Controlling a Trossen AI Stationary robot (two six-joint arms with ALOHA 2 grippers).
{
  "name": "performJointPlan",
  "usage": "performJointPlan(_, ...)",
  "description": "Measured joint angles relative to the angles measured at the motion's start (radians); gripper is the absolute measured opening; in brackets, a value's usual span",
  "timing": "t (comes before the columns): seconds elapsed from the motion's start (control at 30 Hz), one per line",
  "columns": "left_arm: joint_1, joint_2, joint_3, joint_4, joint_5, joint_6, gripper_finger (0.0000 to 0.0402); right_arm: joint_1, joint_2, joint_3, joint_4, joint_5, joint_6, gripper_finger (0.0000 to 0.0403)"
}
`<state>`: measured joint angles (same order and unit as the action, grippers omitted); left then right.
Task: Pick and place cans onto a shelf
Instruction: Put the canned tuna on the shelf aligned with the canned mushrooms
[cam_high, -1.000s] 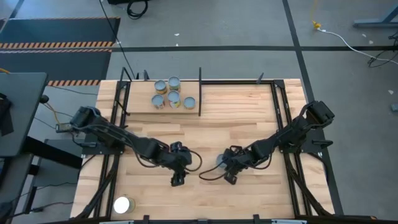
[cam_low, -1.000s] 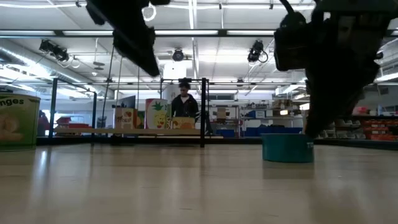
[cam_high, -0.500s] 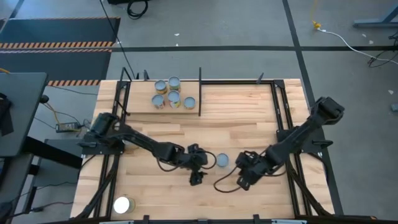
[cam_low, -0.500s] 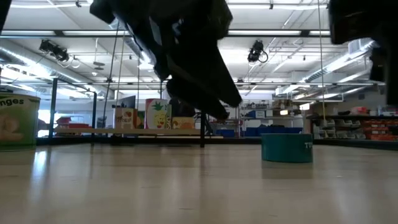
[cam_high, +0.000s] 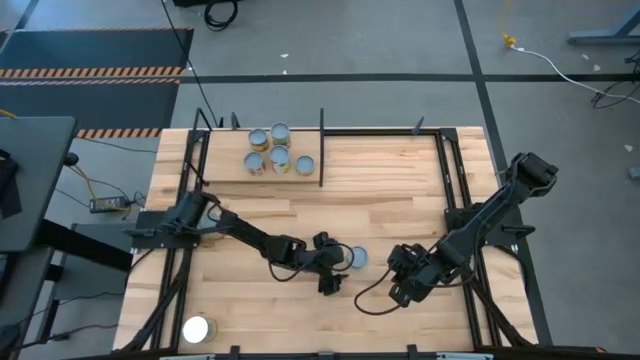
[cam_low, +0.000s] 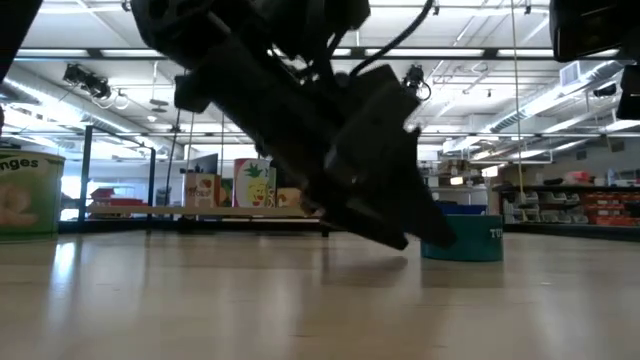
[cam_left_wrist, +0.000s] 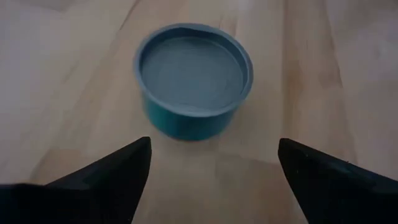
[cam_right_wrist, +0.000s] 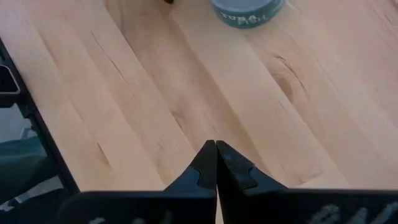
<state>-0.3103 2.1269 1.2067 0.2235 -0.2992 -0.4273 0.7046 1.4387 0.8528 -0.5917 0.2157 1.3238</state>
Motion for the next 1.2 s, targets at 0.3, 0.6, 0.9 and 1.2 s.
performJointPlan(0.3,-0.001,0.088,0.000,0.192,-0.089,0.064,0.0357,-0.007,0.000,0.000,0.012,0.000,0.017,0.0002)
performJointPlan(0.6,-0.001,0.149,0.001,0.321,-0.119,0.150,0.0357,-0.009,0.000,0.000,0.010,-0.025,0.056,0.0002)
performJointPlan(0.9,0.011,0.089,0.103,-0.001,0.014,0.173,0.0357,-0.113,0.113,-0.006,-0.004,-0.026,-0.096,0.0001)
performJointPlan(1.2,0.029,0.088,0.218,-0.185,0.007,0.166,0.0357,-0.290,0.259,-0.008,0.220,-0.044,-0.392,0.0001)
